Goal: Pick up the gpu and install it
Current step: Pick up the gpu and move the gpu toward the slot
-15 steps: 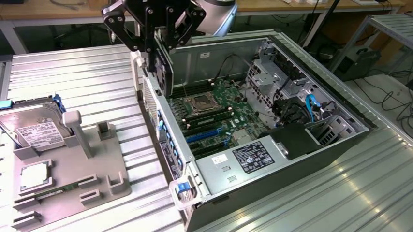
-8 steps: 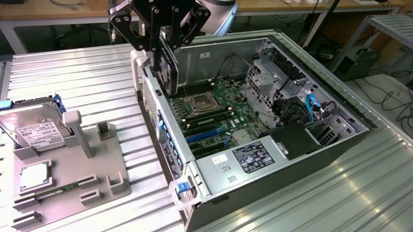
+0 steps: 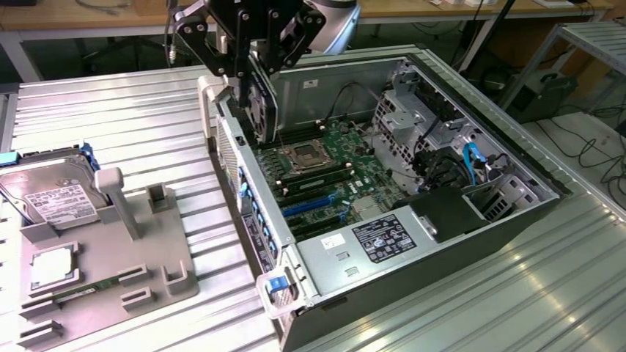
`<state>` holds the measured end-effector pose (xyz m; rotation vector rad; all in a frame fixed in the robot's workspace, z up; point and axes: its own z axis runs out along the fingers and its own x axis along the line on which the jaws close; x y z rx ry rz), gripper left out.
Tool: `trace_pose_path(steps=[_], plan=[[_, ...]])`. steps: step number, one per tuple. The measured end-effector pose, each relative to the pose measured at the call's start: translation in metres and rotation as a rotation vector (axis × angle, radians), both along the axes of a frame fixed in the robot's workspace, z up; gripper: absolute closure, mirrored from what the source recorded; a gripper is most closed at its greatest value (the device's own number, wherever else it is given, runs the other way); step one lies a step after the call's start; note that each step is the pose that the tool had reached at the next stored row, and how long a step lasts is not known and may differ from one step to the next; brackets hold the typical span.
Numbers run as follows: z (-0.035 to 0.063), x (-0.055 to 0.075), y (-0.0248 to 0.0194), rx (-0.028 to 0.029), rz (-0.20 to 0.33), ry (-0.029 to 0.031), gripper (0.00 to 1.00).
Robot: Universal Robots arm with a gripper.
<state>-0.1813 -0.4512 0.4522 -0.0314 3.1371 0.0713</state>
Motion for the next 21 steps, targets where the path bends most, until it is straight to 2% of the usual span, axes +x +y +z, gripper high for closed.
trace_pose_path(steps=[21], plan=[[0.0,0.018,0.0,-0.0001,0.0,0.0001,0.72]])
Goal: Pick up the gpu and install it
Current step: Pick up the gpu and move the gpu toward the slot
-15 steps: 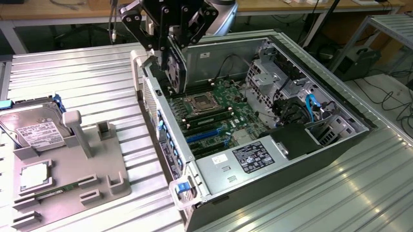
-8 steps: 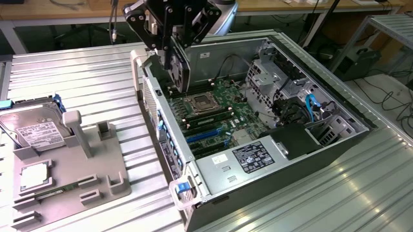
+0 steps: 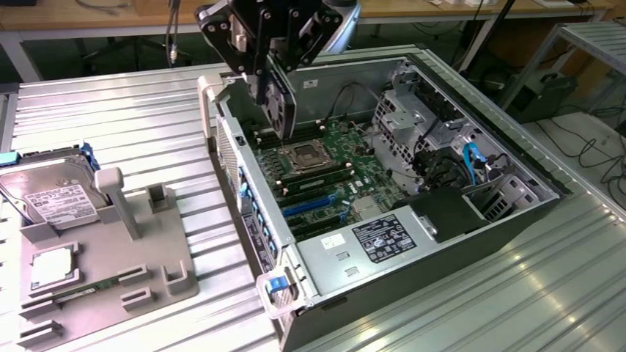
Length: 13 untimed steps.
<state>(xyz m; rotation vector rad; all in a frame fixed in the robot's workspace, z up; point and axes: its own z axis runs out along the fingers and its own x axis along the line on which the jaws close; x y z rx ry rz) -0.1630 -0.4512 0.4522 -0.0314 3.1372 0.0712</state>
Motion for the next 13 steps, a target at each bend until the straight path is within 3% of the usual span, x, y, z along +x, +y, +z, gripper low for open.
trace_pose_path(steps=[13], plan=[[-0.0001,0.013,0.0,0.0001,0.0,-0.0001,0.72]])
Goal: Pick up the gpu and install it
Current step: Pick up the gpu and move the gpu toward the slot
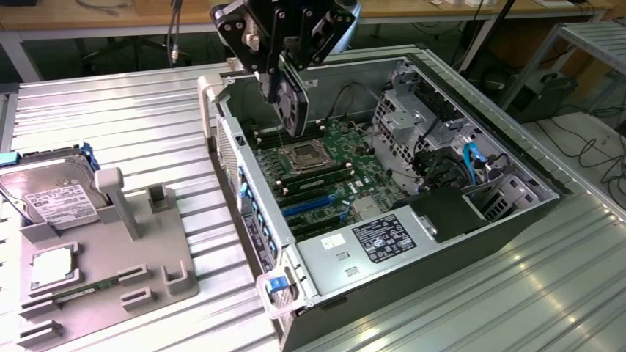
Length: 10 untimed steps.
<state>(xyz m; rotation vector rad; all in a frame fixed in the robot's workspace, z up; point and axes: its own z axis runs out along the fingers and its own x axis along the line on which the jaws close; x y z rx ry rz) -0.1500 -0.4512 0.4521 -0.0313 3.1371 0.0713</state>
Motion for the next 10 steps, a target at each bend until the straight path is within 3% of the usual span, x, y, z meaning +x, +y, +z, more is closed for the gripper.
trace_pose_path(steps=[10], plan=[[-0.0005,0.014,0.0,-0.0005,0.0,-0.0003,0.72]])
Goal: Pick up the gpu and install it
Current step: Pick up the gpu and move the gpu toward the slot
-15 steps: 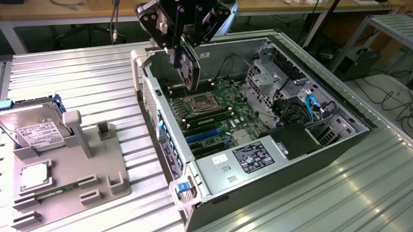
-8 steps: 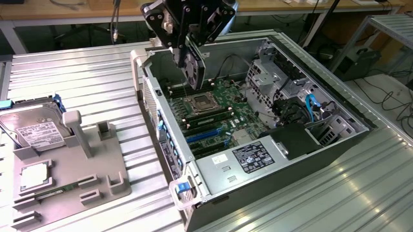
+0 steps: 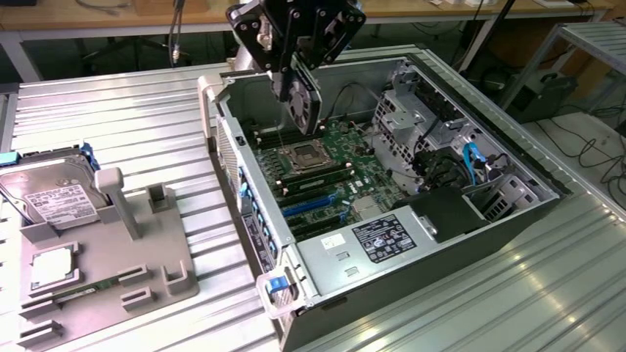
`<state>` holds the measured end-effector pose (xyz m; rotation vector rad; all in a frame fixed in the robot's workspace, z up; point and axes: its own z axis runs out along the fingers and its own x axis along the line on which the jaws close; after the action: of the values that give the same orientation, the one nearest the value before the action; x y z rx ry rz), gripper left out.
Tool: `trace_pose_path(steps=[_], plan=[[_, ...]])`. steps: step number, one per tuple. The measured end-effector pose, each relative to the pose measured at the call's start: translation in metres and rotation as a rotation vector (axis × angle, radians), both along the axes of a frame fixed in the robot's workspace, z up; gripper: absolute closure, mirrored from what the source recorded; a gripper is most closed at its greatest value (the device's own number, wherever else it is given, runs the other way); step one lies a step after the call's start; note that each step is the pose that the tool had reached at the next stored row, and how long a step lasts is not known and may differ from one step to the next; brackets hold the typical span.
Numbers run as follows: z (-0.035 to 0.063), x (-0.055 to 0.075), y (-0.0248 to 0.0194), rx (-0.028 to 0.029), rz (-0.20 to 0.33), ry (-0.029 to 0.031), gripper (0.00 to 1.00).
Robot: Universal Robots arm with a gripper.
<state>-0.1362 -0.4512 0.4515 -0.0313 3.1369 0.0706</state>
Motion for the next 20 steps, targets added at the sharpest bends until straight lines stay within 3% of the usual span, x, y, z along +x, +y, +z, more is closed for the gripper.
trace_pose_path(steps=[20], plan=[[-0.0006,0.039,0.0007,-0.0006,0.0,0.0,0.72]])
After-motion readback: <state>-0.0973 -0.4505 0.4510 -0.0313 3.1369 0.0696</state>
